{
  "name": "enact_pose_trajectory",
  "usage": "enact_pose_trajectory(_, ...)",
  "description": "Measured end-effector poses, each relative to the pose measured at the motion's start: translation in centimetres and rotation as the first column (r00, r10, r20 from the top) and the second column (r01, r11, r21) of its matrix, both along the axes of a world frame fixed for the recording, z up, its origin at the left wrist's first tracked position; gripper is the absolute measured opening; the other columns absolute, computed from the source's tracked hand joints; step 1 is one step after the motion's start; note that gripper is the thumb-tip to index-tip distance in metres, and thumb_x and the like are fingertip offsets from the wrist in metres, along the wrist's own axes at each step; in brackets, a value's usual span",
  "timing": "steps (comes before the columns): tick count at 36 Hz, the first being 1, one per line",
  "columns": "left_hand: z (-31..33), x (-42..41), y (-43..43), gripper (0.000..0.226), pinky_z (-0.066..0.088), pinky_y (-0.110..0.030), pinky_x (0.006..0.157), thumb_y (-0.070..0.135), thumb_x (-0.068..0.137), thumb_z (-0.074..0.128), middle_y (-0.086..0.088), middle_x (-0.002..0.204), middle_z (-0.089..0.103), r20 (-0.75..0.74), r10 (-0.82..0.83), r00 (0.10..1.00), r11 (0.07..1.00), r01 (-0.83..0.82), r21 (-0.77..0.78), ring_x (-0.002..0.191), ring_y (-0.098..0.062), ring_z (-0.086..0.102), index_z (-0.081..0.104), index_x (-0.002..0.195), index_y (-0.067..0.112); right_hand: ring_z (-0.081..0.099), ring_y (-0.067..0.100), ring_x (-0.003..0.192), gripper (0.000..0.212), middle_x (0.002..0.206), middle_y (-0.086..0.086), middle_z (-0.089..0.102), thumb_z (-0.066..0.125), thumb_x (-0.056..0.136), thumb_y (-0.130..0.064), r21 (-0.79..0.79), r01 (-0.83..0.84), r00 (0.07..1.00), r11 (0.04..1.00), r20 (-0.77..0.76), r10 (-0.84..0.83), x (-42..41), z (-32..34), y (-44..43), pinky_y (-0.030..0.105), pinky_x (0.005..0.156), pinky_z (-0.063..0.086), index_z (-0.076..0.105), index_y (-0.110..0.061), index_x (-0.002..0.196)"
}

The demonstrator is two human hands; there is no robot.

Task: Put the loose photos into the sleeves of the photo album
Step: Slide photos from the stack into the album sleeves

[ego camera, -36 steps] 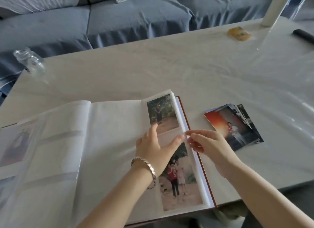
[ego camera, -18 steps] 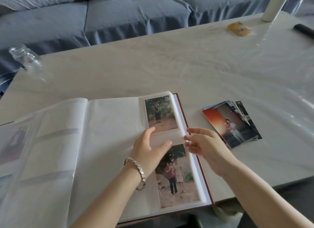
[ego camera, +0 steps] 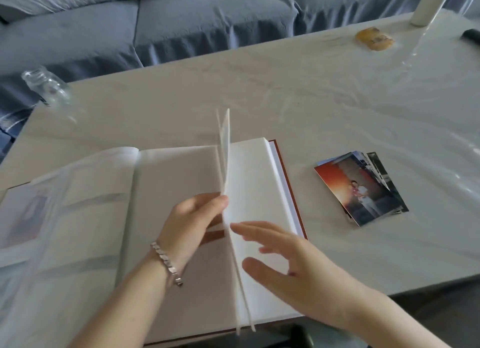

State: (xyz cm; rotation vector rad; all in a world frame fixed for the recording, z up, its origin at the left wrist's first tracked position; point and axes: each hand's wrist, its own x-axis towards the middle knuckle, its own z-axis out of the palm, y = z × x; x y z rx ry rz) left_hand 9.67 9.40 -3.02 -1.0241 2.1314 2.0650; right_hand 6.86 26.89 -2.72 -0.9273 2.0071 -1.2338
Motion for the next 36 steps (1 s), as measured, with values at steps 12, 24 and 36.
enact_pose_trajectory(12,0.4,2.1,-1.3,0.035,0.041,-0.049,0.098,0.029,0.067,0.064,-0.02,0.11,0.066,-0.058,0.114,0.992,0.942,-0.089,0.325,0.099,-0.031,0.059,0.074,0.092,0.007,0.054,-0.005,0.11,0.075,0.122,-0.023,0.048,0.046,0.063,-0.067,0.039,0.162,0.966,0.986,0.196,-0.167,-1.0,0.1,-2.2,0.012,0.088,0.046,0.037,-0.039,0.133)
enact_pose_trajectory(24,-2.1,2.2,-3.4,0.009,0.026,-0.02,0.051,0.02,0.085,0.058,-0.008,0.072,0.043,-0.019,0.028,0.999,0.92,-0.033,-0.39,0.06,-0.013,0.034,0.055,0.082,0.011,0.069,0.011,0.078,0.022,0.086,-0.009,0.072,0.06,0.089,-0.011,0.149,0.431,0.881,0.89,0.142,-0.45,-3.1,-1.7,-0.9,0.025,0.074,0.055,0.062,-0.028,0.104)
enact_pose_trajectory(36,-3.8,2.4,-1.7,0.056,0.045,-0.049,0.091,-0.009,0.06,0.056,-0.009,0.13,0.056,0.267,-0.442,0.857,0.099,0.342,-0.934,0.12,-0.029,0.054,0.069,0.107,0.016,0.057,0.01,0.087,0.041,0.103,-0.005,0.058,0.064,0.086,-0.02,0.317,0.552,0.813,0.771,-0.41,-0.413,-5.2,-4.3,2.4,0.022,0.076,0.048,0.056,-0.014,0.126)
